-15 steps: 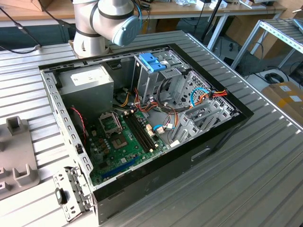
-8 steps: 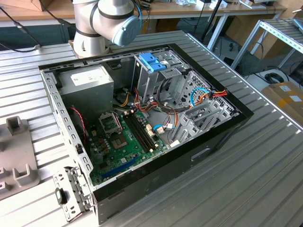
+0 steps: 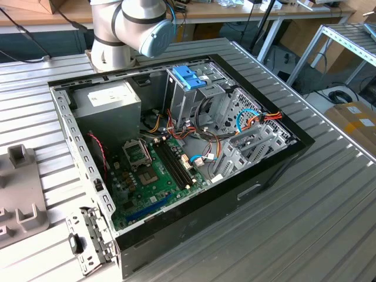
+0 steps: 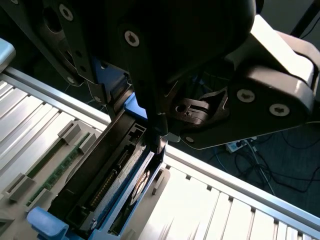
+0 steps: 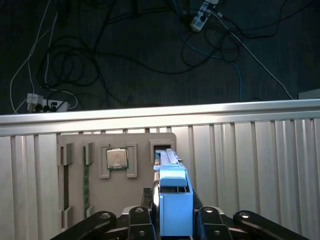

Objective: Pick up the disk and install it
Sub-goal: 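Pick up the disk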

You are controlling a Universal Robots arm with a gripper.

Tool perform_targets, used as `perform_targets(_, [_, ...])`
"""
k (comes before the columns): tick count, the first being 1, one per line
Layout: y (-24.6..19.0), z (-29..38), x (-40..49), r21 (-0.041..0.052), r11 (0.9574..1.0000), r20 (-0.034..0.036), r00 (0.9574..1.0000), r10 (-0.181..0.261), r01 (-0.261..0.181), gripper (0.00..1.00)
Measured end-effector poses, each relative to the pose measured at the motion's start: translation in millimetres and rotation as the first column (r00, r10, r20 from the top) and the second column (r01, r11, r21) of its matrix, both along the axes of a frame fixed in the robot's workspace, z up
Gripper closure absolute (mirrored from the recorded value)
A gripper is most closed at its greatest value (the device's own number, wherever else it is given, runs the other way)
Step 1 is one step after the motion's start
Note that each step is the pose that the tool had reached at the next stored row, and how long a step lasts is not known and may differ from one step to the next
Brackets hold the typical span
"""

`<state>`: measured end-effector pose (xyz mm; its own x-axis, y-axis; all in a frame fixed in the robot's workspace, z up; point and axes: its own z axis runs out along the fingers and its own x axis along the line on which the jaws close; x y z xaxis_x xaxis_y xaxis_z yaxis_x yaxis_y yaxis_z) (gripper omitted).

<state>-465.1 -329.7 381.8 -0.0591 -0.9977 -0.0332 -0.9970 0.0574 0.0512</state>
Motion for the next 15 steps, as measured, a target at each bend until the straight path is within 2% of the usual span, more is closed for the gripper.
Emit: perform_targets(15, [0.0,18.5,0.0,0.0000,1.0000,0.0000,1.0000,0.000,0.000,0.63])
